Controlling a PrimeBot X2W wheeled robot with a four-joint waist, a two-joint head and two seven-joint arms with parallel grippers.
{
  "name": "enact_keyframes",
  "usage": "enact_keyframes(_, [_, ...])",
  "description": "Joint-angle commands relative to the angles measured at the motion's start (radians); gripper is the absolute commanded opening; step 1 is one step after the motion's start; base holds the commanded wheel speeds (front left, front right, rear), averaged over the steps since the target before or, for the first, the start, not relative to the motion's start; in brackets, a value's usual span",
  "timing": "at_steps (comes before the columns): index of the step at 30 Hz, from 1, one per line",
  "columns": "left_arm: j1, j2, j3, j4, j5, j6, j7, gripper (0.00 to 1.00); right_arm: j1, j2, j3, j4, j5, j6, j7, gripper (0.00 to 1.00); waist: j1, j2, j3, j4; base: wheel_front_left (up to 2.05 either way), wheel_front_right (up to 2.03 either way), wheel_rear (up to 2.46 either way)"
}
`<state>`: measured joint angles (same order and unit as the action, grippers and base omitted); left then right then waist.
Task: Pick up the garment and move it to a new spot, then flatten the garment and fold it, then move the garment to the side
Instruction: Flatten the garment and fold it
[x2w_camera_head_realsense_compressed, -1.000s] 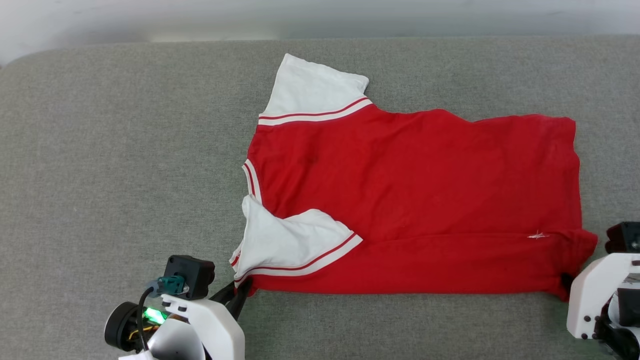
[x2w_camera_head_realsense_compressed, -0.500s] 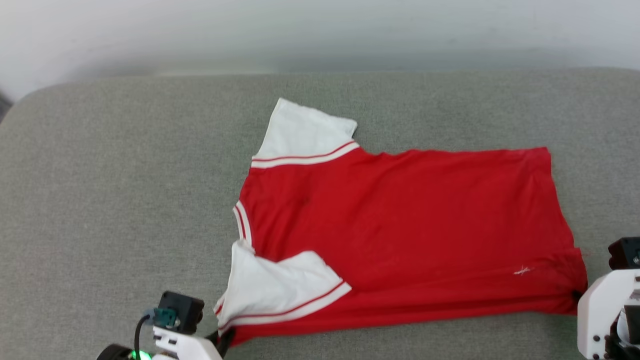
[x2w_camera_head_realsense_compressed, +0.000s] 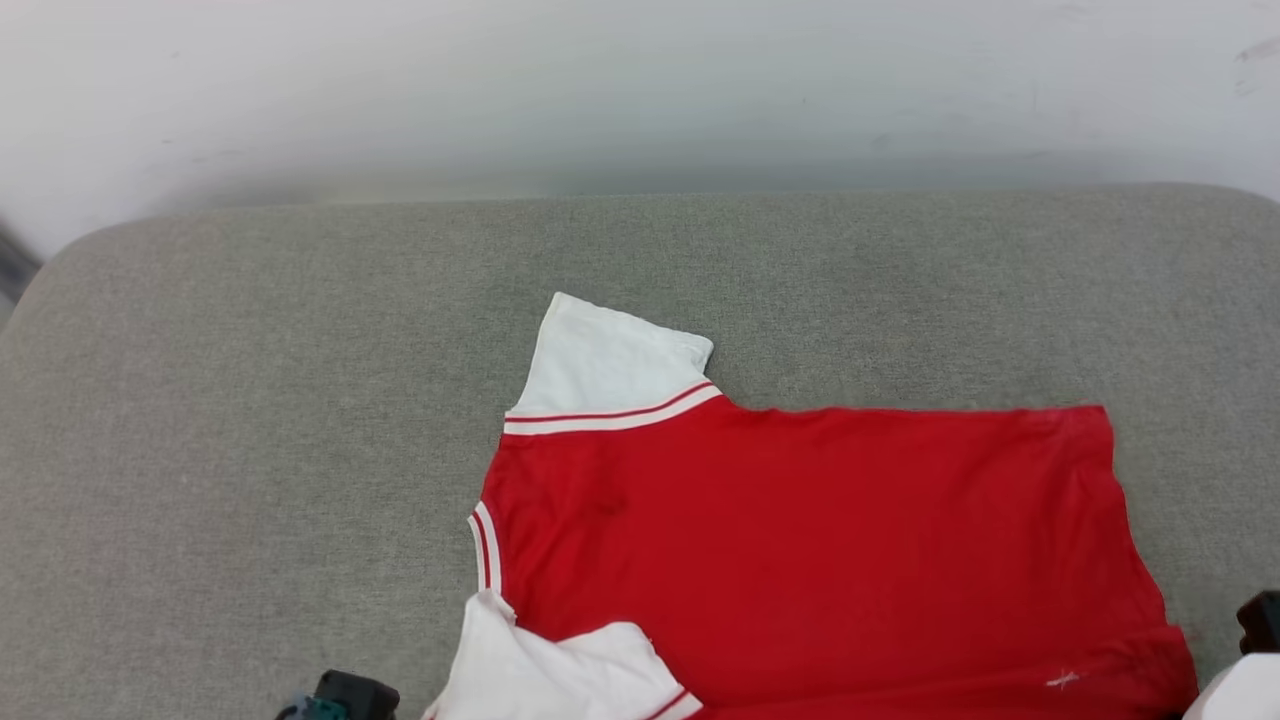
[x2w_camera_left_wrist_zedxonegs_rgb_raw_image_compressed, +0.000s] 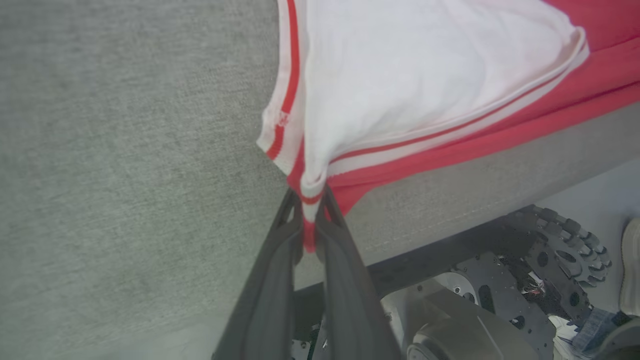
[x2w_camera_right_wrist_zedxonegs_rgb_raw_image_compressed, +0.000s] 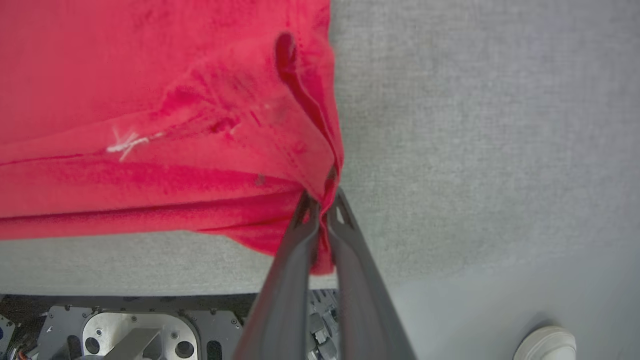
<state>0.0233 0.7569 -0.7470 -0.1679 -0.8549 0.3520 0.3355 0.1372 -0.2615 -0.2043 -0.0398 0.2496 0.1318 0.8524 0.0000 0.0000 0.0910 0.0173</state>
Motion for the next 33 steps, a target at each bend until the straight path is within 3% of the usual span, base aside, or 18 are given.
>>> enact_keyframes(1, [0.014, -0.001, -0.002, 0.016, -0.008, -0.003, -0.004, 0.00, 0.022, -0.003, -0.017, 0.001, -0.015, -0.002, 0.004, 0.00, 0.0000, 0.0000, -0.001, 0.000, 0.00, 0.00, 0.00])
enact_keyframes(12, [-0.008, -0.055, -0.038, 0.122, -0.017, -0.054, -0.006, 0.00, 0.035, 0.022, 0.000, 0.077, -0.026, -0.002, -0.037, 0.00, 0.0000, 0.0000, -0.002, -0.004, 0.00, 0.00, 0.00])
enact_keyframes(13, [-0.011, -0.058, -0.041, 0.127, -0.013, -0.062, -0.012, 0.34, 0.027, 0.020, 0.004, 0.080, -0.028, -0.002, -0.052, 0.20, 0.0000, 0.0000, -0.005, -0.004, 0.00, 0.00, 0.00])
enact_keyframes(14, [-0.011, -0.061, -0.040, 0.133, -0.009, -0.066, -0.022, 1.00, 0.023, 0.019, 0.007, 0.085, -0.029, -0.002, -0.063, 0.91, 0.0000, 0.0000, -0.007, -0.004, 0.00, 0.00, 0.00])
enact_keyframes(15, [-0.015, -0.067, -0.035, 0.139, -0.007, -0.065, -0.037, 1.00, 0.023, 0.019, 0.014, 0.093, -0.025, -0.002, -0.068, 1.00, 0.0000, 0.0000, -0.009, -0.004, 0.00, 0.00, 0.00])
enact_keyframes(23, [-0.055, -0.098, 0.035, 0.139, 0.013, -0.086, -0.201, 1.00, -0.037, 0.033, -0.007, 0.052, 0.009, -0.002, -0.183, 1.00, 0.0000, 0.0000, -0.030, 0.001, 0.00, 0.00, 0.00])
enact_keyframes(33, [-0.112, -0.156, 0.167, 0.109, 0.106, -0.099, -0.564, 1.00, -0.121, 0.041, 0.041, -0.069, 0.052, -0.002, -0.490, 1.00, 0.0000, 0.0000, -0.047, -0.004, 0.00, 0.00, 0.00])
